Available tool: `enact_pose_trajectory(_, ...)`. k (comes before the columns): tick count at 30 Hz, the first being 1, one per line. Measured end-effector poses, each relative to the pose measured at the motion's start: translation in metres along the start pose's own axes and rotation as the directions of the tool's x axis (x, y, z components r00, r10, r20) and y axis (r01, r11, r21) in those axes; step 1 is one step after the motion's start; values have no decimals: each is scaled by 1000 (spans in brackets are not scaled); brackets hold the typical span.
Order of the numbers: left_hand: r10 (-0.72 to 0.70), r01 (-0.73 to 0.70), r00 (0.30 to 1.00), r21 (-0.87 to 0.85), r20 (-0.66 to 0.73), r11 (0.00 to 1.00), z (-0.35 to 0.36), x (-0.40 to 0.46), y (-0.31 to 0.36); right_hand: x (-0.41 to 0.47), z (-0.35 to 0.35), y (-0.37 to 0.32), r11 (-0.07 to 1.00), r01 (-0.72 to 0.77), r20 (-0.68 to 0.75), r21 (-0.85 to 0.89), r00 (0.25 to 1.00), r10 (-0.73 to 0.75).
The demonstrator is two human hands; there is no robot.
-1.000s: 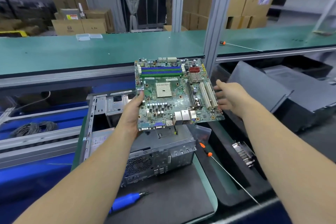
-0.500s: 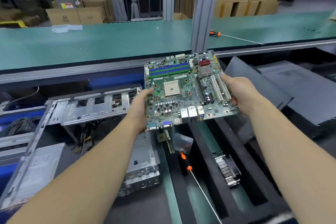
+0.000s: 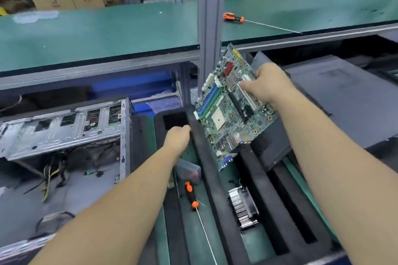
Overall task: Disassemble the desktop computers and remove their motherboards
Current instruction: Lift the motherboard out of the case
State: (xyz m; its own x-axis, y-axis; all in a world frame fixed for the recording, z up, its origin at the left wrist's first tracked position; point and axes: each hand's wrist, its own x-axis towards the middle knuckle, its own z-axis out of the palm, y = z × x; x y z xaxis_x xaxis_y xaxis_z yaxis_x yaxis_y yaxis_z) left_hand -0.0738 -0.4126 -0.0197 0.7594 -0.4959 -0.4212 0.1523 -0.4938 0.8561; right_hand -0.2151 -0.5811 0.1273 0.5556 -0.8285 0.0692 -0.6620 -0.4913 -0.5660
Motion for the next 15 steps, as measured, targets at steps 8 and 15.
enact_pose_trajectory(8, 220, -220, 975, 59, 12, 974, 45, 4, 37, 10, 63, 29, 993, -67, -20, -101, 998, 65)
enact_pose_trajectory(15, 135, -134, 991, -74, 8, 988, 53, 6, 36, 25, 110, 48, 991, -128, 71, -38, 989, 130)
